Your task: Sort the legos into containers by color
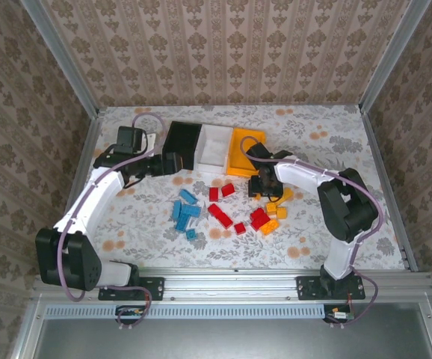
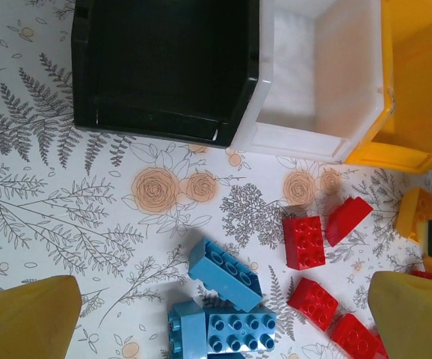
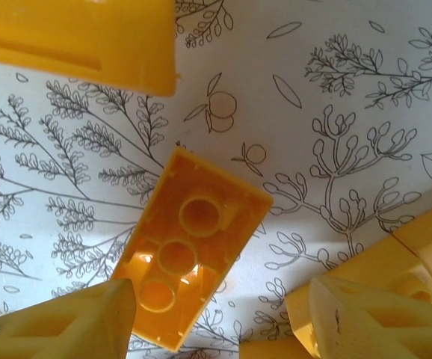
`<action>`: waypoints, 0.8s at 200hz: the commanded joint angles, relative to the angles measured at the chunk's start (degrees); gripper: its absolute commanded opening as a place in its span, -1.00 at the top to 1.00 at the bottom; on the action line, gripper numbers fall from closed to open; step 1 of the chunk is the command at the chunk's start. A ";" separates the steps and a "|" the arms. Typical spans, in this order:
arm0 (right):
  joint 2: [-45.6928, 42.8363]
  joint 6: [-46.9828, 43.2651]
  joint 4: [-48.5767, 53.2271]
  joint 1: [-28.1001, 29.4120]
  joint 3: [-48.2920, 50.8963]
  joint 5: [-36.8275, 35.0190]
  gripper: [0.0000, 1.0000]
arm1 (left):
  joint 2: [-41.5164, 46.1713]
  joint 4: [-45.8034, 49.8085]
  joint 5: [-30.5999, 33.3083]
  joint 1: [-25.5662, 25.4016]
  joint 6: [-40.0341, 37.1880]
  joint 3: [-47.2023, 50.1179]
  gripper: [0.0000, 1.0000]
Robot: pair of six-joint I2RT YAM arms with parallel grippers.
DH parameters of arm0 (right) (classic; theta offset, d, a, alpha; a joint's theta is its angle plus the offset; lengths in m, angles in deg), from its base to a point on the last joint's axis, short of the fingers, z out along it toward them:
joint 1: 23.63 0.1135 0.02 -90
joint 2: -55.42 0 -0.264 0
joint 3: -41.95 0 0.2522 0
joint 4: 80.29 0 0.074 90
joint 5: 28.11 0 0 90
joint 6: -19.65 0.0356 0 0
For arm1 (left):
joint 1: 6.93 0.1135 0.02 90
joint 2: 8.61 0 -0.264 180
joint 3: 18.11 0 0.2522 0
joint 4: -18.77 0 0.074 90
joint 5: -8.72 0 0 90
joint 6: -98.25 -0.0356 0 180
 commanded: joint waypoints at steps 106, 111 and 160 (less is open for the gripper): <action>4.10 2.87 -3.28 0.69 -2.43 -1.72 0.17 | 0.22 -1.67 -5.64 4.14 -1.70 1.11 -1.00; 3.86 2.84 -3.30 0.69 -2.23 -1.82 0.22 | 0.22 -1.70 -5.71 4.18 -1.68 1.23 -1.00; -0.52 2.58 -2.52 0.52 -0.19 -3.23 0.50 | -0.31 -1.77 -6.34 4.35 -1.50 1.31 -0.99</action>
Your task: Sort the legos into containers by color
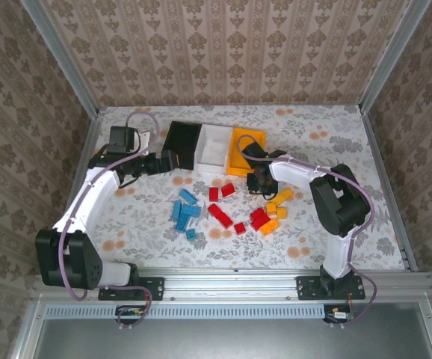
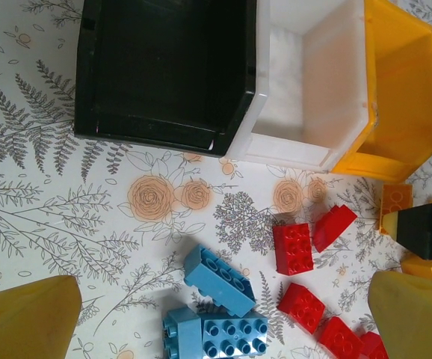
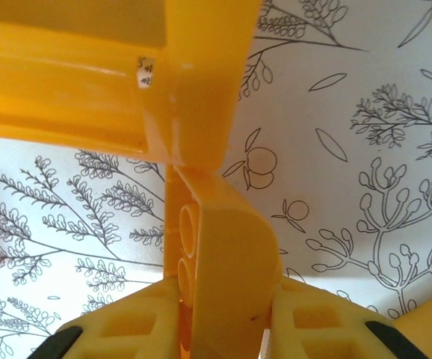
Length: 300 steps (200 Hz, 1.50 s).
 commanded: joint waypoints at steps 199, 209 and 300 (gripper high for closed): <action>12.81 -10.69 13.92 -2.54 -37.81 -1.79 0.59 | -2.63 -1.70 -5.03 -0.84 -2.47 1.74 -1.00; 15.33 -10.76 14.46 -2.83 -40.26 -2.04 0.59 | -2.90 -1.53 -4.75 -0.87 -2.31 1.72 -0.99; 21.99 -9.93 16.13 -4.85 -46.78 -1.26 0.14 | -3.21 -2.19 -5.98 -1.48 -1.84 1.93 -1.00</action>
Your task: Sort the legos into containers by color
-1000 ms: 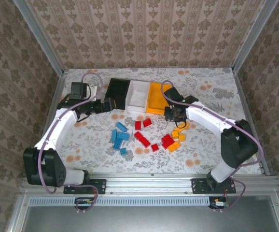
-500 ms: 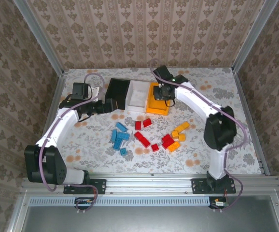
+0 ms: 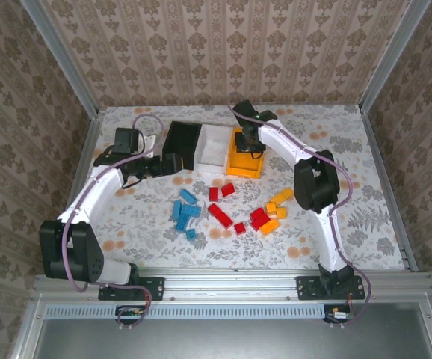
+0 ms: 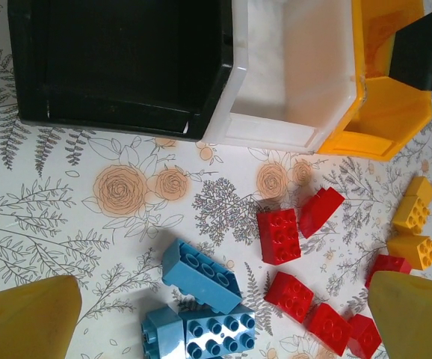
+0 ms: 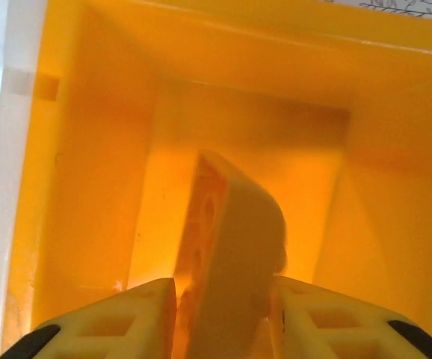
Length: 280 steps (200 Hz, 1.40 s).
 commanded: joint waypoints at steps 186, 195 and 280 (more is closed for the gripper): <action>-34.80 5.63 -12.18 -10.19 56.09 5.40 -0.44 | 0.46 -0.86 -1.78 -6.65 -2.76 0.55 -1.00; -33.35 6.13 -12.65 -10.49 55.56 5.34 -0.43 | 0.47 -0.78 -1.56 -6.74 -2.94 0.58 -1.00; -25.99 9.50 -15.31 -11.67 53.29 5.93 -0.38 | -0.06 -0.50 -1.14 -6.83 -3.25 0.43 -1.00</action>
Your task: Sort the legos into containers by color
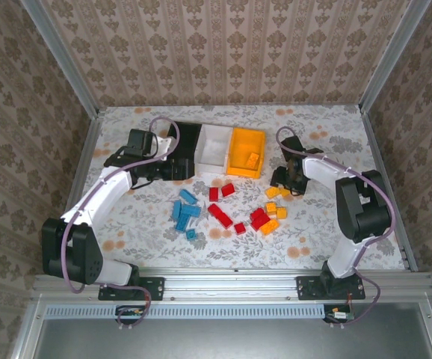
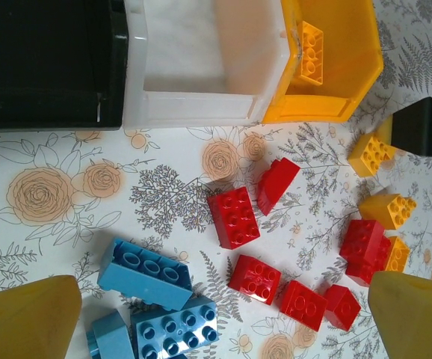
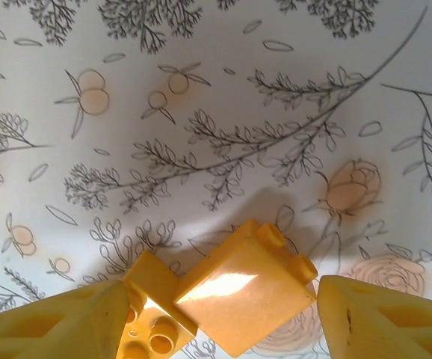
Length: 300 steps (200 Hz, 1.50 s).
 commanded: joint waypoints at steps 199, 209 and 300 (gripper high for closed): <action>-10.00 0.00 2.18 -5.04 5.36 1.55 -0.52 | 0.38 1.45 2.08 -1.63 -2.22 -0.07 -0.99; -9.32 0.16 2.14 -3.93 5.02 1.83 -0.49 | 0.38 1.42 2.07 -1.62 -2.21 -0.05 -1.00; -2.65 0.63 1.47 1.42 3.79 -0.44 -0.32 | 0.55 1.60 2.23 -1.62 -2.32 -0.18 -1.00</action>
